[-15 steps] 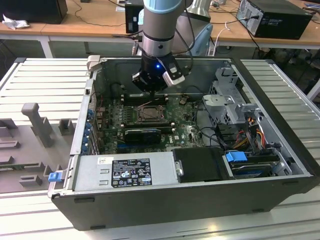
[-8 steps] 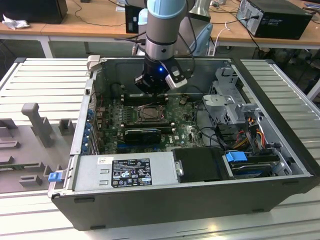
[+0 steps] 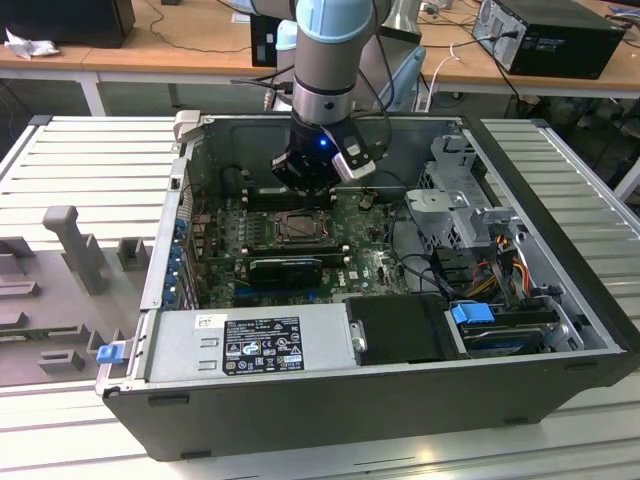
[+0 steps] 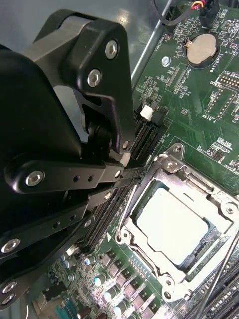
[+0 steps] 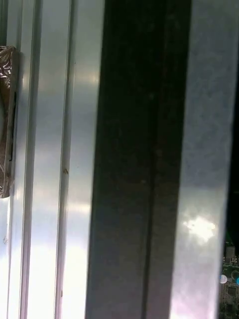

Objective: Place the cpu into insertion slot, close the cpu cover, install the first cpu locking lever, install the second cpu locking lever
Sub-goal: 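Install the first cpu locking lever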

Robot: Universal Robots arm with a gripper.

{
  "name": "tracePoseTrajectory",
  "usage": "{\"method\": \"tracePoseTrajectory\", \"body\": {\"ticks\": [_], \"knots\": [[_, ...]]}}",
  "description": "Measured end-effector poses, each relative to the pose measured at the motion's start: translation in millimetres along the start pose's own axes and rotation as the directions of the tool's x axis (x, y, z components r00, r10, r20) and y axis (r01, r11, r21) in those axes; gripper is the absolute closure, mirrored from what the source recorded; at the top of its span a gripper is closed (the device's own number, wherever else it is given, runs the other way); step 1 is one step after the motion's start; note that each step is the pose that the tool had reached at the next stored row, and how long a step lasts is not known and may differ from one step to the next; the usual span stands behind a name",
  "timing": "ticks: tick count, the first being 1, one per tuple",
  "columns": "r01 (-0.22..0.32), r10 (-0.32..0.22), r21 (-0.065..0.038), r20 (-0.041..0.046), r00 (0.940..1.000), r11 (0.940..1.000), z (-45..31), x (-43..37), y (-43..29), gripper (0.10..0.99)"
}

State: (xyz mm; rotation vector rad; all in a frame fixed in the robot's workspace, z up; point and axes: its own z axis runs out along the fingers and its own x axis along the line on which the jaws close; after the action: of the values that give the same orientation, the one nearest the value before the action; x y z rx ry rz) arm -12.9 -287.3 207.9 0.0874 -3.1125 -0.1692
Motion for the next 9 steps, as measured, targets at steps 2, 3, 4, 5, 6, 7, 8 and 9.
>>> {"method": "tracePoseTrajectory", "body": {"ticks": [2,3,4,5,6,7,8,9], "knots": [[-0.003,0.003,0.000,0.0005,1.0000,1.0000,1.1,-0.4,-0.3,0.980],[-0.003,0.003,0.000,0.0008,1.0000,1.0000,1.4,-0.4,-0.3,0.980],[-0.005,0.005,0.001,0.0011,1.0000,1.0000,1.7,-0.5,-0.4,0.980],[-0.006,0.006,0.001,0.0012,1.0000,1.0000,1.8,-0.5,-0.5,0.980],[-0.008,0.008,0.001,0.0015,1.0000,1.0000,2.0,-0.5,-0.5,0.980],[-0.013,0.013,0.003,0.0024,0.9999,0.9999,2.5,-0.5,-0.5,0.980],[-0.016,0.016,0.004,0.0028,0.9999,0.9999,2.6,-0.5,-0.6,0.980],[-0.018,0.018,0.004,0.0030,0.9998,0.9998,2.7,-0.5,-0.7,0.980]]}}
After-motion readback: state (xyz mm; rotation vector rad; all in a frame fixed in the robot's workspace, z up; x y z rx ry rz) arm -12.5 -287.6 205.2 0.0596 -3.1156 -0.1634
